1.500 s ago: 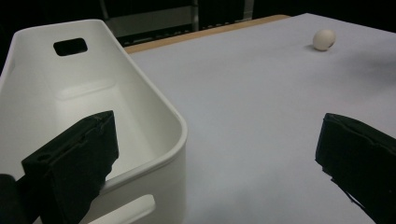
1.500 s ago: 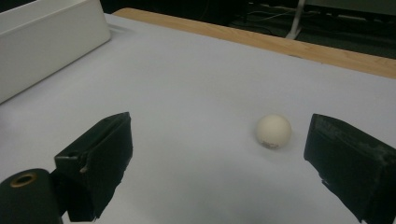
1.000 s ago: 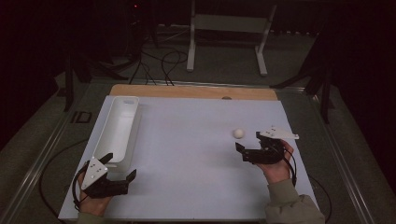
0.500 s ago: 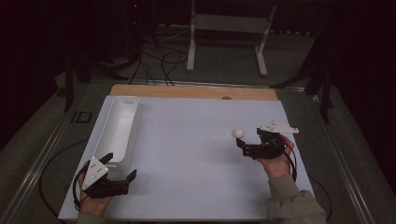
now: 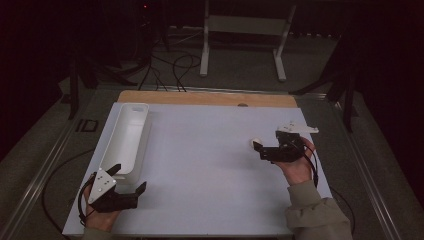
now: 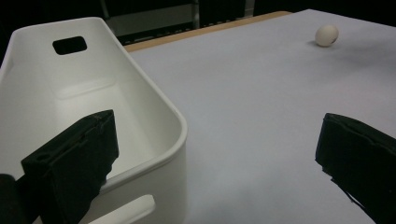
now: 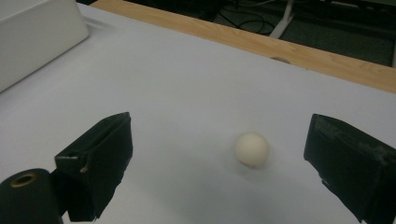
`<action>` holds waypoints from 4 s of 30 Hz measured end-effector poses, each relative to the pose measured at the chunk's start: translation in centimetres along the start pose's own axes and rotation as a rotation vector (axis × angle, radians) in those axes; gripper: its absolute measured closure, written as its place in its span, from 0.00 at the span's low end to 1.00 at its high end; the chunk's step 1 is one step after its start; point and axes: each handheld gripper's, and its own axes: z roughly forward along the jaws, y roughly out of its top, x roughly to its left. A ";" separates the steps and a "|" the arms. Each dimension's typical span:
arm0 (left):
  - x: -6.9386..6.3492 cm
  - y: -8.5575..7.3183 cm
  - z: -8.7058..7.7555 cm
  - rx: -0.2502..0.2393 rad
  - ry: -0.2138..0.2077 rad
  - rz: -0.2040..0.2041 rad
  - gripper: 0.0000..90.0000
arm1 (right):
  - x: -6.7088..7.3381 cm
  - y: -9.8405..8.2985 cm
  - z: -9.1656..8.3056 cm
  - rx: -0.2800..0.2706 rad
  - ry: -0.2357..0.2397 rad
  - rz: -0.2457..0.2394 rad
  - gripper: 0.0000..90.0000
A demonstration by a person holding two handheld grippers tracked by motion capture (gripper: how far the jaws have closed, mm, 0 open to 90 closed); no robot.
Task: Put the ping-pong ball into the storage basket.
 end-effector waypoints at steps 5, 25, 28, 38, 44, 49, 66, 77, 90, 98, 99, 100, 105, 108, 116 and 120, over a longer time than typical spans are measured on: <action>0.0 0.0 0.0 -0.001 0.001 0.000 0.00 | -0.2 0.7 0.7 0.021 -0.007 -0.017 0.09; 0.0 -0.1 0.0 -0.002 0.003 0.008 0.00 | -0.5 2.0 2.4 0.078 -0.029 -0.046 0.09; 0.0 -0.1 0.0 -0.003 0.003 0.008 0.00 | -0.7 2.1 2.6 0.088 -0.028 -0.050 0.09; 0.0 -0.1 0.0 -0.002 0.001 0.009 0.00 | -1.2 2.3 3.1 0.109 -0.034 -0.055 0.09; 0.0 -0.1 0.0 -0.002 0.001 0.010 0.00 | -1.6 2.3 3.6 0.124 -0.029 -0.056 0.09; 0.0 -0.1 0.0 -0.002 0.002 0.010 0.00 | -1.8 2.2 4.0 0.141 -0.025 -0.052 0.09; 0.0 -0.1 0.0 -0.003 0.000 0.011 0.00 | -2.4 2.0 5.7 0.215 0.001 -0.037 0.09; 0.0 -0.1 0.0 -0.003 -0.001 0.011 0.00 | -2.7 1.8 6.8 0.252 0.006 -0.033 0.09; 0.0 -0.1 0.0 -0.002 0.000 0.014 0.00 | -2.9 1.5 7.8 0.295 0.016 -0.035 0.09; 0.0 -0.1 0.0 -0.003 0.000 0.015 0.00 | -3.1 1.3 8.4 0.319 0.024 -0.030 0.09; 0.0 -0.1 0.0 -0.003 0.000 0.015 0.00 | -3.2 1.2 8.5 0.325 0.024 -0.029 0.09; 0.0 -0.1 0.0 -0.003 0.000 0.015 0.00 | -3.2 1.2 8.5 0.325 0.024 -0.029 0.09; 0.0 -0.1 0.0 -0.004 0.000 0.016 0.00 | -3.4 1.1 8.8 0.337 0.027 -0.011 0.10; 0.0 -0.1 0.0 -0.004 -0.001 0.015 0.00 | -3.6 1.0 9.1 0.346 0.026 -0.010 0.10; 0.0 -0.1 0.0 -0.004 -0.001 0.016 0.00 | -3.7 1.0 9.5 0.363 0.036 0.008 0.10; 0.0 -0.1 0.0 -0.004 0.000 0.016 0.00 | -3.8 0.8 9.8 0.373 0.029 0.012 0.11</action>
